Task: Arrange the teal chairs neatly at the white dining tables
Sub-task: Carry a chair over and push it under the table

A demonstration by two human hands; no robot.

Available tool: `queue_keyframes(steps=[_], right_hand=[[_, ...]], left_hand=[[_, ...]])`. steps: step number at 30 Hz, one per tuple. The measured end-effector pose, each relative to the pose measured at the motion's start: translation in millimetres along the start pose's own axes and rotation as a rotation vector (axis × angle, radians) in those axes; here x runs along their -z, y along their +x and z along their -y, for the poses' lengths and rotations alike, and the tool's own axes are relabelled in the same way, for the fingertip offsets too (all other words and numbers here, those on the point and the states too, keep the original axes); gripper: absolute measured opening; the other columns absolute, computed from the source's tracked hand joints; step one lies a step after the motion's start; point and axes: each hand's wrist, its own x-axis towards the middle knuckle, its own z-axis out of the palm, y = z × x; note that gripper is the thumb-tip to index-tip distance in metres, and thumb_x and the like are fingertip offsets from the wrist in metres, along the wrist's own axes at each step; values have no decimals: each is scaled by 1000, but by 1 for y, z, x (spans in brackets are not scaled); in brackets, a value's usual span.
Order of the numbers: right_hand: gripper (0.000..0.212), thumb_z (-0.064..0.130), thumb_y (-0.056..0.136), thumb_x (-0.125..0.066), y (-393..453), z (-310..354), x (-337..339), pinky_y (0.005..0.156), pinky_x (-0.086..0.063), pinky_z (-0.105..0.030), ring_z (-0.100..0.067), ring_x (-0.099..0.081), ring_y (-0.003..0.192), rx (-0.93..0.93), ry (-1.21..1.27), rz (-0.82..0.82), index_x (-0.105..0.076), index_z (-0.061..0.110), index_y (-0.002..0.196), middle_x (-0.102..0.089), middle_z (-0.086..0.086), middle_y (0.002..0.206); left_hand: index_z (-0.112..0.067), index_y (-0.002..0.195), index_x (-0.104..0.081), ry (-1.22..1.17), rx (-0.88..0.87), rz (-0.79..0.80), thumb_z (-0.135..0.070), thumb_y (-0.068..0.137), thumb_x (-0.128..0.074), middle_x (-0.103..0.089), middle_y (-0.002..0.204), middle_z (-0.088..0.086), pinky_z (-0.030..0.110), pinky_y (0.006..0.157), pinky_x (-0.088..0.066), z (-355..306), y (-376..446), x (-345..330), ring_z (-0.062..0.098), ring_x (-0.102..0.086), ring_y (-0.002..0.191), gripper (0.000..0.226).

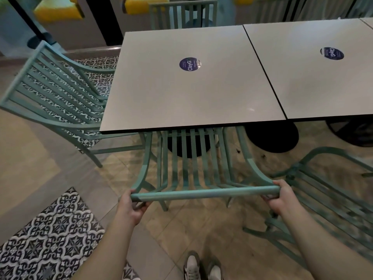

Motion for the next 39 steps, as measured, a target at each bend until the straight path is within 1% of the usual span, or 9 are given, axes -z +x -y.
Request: queue_keyframes(steps=[2, 4, 6, 11, 15, 18, 24, 36, 39], right_hand=[[15, 12, 92, -51, 3, 2, -3, 103, -43, -48, -34, -56, 102, 14, 4, 8, -48, 4, 104, -49, -19, 125], [36, 13, 91, -52, 6, 5, -6, 102, -44, -48, -33, -58, 97, 25, -12, 6, -44, 4, 126, -49, -19, 126], [45, 13, 90, -53, 6, 8, -11, 101, -45, -48, -33, -58, 95, 32, -25, 2, -40, 5, 133, -49, -20, 128], [50, 13, 88, -53, 14, 16, -22, 102, -44, -49, -36, -55, 114, 31, -68, -39, -39, 2, 135, -49, -21, 131], [34, 12, 90, -52, 16, 21, -30, 102, -44, -49, -37, -55, 114, 27, -41, -19, -41, 2, 121, -50, -21, 125], [44, 12, 89, -53, 19, 23, -35, 99, -46, -49, -37, -57, 108, 20, -48, -22, -40, 2, 130, -51, -21, 126], [52, 11, 88, -55, 24, 21, -36, 100, -45, -51, -37, -56, 109, 30, -54, -25, -37, 4, 136, -50, -21, 126], [47, 11, 86, -57, 26, 20, -35, 100, -46, -51, -38, -57, 111, 22, -23, -25, -41, 7, 130, -50, -21, 126], [39, 12, 87, -55, 24, 18, -34, 101, -46, -50, -36, -57, 111, 16, -26, -17, -44, 7, 125, -51, -20, 126]], left_hand=[[-4, 118, -45, -11, 4, 8, -18, 96, -48, -49, 118, 24, 44, 80, -50, -2, 0, -4, 40, -56, 90, 26], [-4, 119, -45, -22, 11, 5, -18, 96, -48, -50, 119, 24, 44, 84, -49, -3, 1, -8, 40, -55, 99, 27], [-4, 118, -45, -21, 16, 1, -19, 96, -49, -51, 119, 24, 45, 86, -51, -4, 3, -12, 40, -55, 99, 27], [-2, 117, -47, -7, 23, -3, -20, 94, -51, -50, 127, 24, 43, 84, -51, -9, 8, -20, 40, -55, 99, 29], [-2, 113, -49, -19, 33, -6, -19, 94, -51, -49, 131, 23, 42, 83, -50, -12, 9, -25, 39, -54, 106, 26], [-2, 102, -51, -37, 49, -3, -19, 94, -53, -50, 130, 23, 43, 78, -51, -16, 11, -28, 40, -56, 107, 19], [-7, 130, -48, -25, 57, -29, -21, 92, -56, -52, 128, 22, 44, 60, -52, -18, 16, -26, 40, -58, 91, 40], [-8, 130, -49, -24, 53, -30, -23, 92, -57, -54, 125, 22, 46, 62, -55, -18, 19, -24, 40, -60, 99, 42], [-6, 131, -48, -20, 41, -33, -22, 92, -56, -55, 126, 23, 46, 71, -55, -19, 22, -23, 40, -59, 94, 43]])
